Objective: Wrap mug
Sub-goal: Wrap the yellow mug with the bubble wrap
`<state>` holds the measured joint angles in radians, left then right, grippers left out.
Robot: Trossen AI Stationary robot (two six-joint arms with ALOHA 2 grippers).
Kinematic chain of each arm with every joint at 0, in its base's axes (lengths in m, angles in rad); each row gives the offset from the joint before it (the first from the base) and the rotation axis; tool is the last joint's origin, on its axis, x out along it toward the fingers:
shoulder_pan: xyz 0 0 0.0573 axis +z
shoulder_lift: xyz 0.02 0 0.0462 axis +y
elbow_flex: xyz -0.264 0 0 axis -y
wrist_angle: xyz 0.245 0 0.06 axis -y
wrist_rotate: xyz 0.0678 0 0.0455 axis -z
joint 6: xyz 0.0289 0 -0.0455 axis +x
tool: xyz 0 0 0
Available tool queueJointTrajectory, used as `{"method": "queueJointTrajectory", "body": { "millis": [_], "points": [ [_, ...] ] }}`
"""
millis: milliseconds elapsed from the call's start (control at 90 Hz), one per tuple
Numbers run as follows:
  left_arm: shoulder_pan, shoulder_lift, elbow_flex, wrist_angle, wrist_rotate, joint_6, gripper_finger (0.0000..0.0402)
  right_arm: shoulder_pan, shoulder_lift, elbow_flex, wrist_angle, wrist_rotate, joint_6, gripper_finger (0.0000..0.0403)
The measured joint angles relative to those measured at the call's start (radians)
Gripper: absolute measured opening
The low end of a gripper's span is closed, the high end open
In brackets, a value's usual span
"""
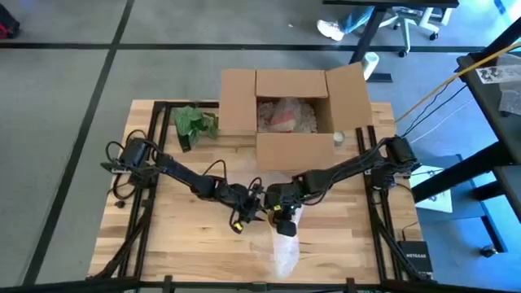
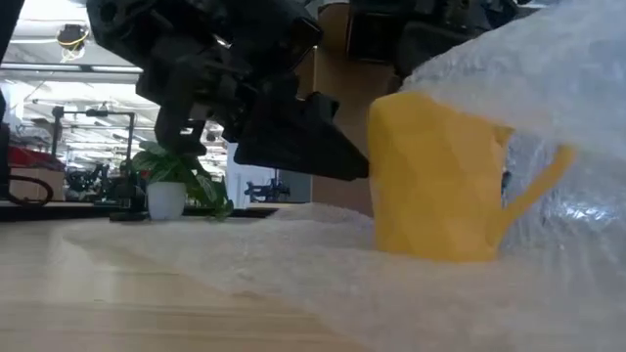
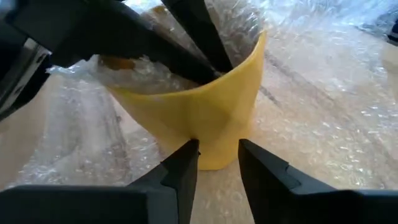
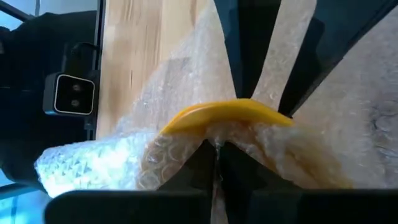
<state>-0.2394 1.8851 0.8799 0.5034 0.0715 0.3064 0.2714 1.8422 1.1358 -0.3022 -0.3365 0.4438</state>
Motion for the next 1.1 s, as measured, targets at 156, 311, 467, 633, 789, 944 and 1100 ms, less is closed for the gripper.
{"method": "queueJointTrajectory", "body": {
  "millis": [156,311,467,633,789,944,1100],
  "points": [
    [0.000,0.000,0.000,-0.001,0.000,-0.003,0.0100,0.003,-0.042,-0.005,0.008,0.034,0.000,0.0005],
    [0.000,0.000,0.000,-0.004,0.000,-0.004,0.0100,0.004,-0.075,-0.008,-0.005,0.058,0.006,0.0005],
    [0.000,0.000,0.001,-0.005,0.000,-0.008,0.0100,0.004,-0.084,-0.008,-0.016,0.058,0.020,0.0005],
    [-0.004,0.000,0.001,-0.001,-0.001,-0.003,0.0100,0.004,-0.084,-0.008,-0.024,0.058,0.019,0.0005],
    [-0.004,0.000,0.001,-0.001,-0.001,-0.007,0.0100,0.004,-0.084,-0.007,-0.021,0.064,0.004,0.0004],
    [-0.004,0.000,0.001,-0.002,-0.001,-0.007,0.0100,0.004,-0.085,-0.006,-0.026,0.060,0.015,0.0036],
    [-0.004,0.000,0.001,-0.004,0.000,-0.007,0.0100,0.004,-0.089,-0.005,-0.047,0.054,0.033,0.0078]
  ]
}}
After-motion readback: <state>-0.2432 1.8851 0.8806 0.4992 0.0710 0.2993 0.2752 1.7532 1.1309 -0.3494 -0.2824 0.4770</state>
